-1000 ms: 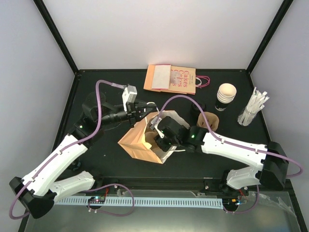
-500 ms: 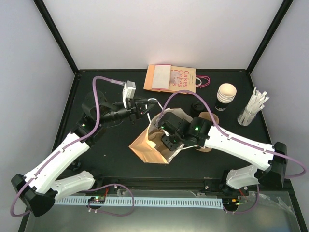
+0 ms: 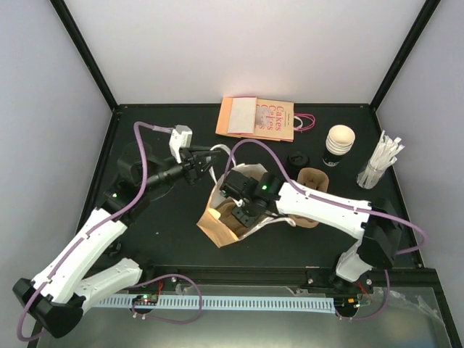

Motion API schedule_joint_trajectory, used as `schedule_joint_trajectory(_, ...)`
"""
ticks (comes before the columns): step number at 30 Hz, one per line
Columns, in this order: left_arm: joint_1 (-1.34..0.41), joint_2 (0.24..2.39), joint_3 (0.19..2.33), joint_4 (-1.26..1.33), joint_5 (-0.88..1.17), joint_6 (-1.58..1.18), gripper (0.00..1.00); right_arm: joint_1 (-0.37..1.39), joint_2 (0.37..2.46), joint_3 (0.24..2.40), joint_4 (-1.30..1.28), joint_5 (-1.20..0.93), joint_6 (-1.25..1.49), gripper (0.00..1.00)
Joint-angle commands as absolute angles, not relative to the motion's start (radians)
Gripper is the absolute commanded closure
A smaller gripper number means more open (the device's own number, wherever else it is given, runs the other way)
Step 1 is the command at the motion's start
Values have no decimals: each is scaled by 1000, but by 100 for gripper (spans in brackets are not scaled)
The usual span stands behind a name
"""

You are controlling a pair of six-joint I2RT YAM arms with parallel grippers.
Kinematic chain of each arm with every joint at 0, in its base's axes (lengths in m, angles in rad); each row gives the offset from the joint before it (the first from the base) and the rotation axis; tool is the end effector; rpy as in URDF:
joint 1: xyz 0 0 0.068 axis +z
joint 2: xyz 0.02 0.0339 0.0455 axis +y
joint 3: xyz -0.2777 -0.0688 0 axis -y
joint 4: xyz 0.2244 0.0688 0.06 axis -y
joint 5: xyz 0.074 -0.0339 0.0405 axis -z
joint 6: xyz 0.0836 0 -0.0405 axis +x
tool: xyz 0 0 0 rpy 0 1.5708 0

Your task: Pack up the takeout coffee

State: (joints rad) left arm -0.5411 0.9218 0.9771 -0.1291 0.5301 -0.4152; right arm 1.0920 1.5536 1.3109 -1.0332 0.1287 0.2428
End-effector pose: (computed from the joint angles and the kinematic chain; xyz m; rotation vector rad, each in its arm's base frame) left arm 0.1656 -0.1488 0.3963 0.5391 1.6834 -1.1456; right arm 0.1445 0.2552 0.2453 -1.1407 2.5887 0.1169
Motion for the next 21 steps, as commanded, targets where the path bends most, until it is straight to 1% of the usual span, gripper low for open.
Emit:
schedule_joint_trajectory(1,-521,851,998,-209,430,-310,71,1082,1636,1366,-1041,98,201,65)
schedule_joint_trajectory(4,-522,797,999,-274,412,-240,49,1079,1669,1389,-1035,87,188,65)
schedule_joint_trajectory(5,-522,779,999,-293,415,-218,44,1078,1680,1395,-1032,84,184,65)
schedule_joint_trajectory(8,-521,737,1002,-355,406,-163,34,1071,1716,1416,-1023,76,170,65)
schedule_joint_trajectory(17,-514,714,1057,-503,227,-164,33,1062,1793,1449,-997,52,153,65)
schedule_joint_trajectory(18,-506,712,1062,-513,239,-185,29,1062,1798,1448,-992,48,152,65)
schedule_joint_trajectory(21,-442,715,1070,-515,350,-249,28,1061,1817,1445,-987,41,151,66)
